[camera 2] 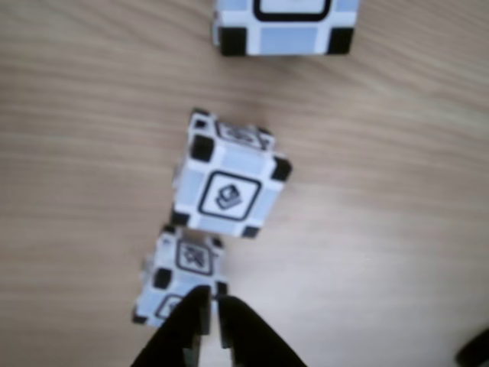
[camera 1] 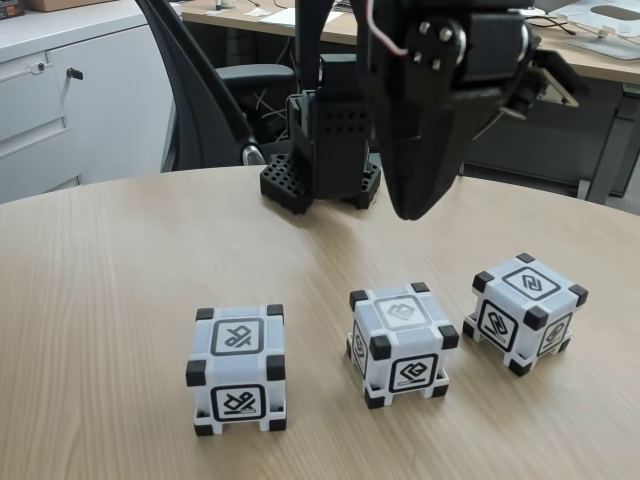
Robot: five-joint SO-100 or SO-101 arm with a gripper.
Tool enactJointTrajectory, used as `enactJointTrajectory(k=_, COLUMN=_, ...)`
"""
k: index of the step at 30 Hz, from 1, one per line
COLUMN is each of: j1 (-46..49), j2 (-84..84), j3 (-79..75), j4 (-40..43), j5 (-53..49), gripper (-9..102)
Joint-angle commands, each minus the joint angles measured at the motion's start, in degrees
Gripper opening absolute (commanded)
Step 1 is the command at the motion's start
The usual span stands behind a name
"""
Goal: Stack cubes from left to right.
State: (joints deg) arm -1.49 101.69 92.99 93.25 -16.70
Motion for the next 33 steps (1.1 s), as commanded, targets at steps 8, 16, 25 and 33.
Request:
enactJointTrajectory(k=8, j1=0.4, j2=0.3, j3=-1.1, j4=0.5, j5=0.3, gripper=0)
enactJointTrajectory(k=16, j1=0.4, j2=0.3, j3=-0.4, j4=0.5, j5=8.3, gripper=0)
enactJointTrajectory(k=25, j1=0.9, j2=0.3, j3=-0.3, j4=0.6, j5=8.3, gripper=0)
enactJointTrajectory(k=33, j1=1.3, j2=0.3, j3=-0.8, j4=-0.2, j5=8.9, gripper=0)
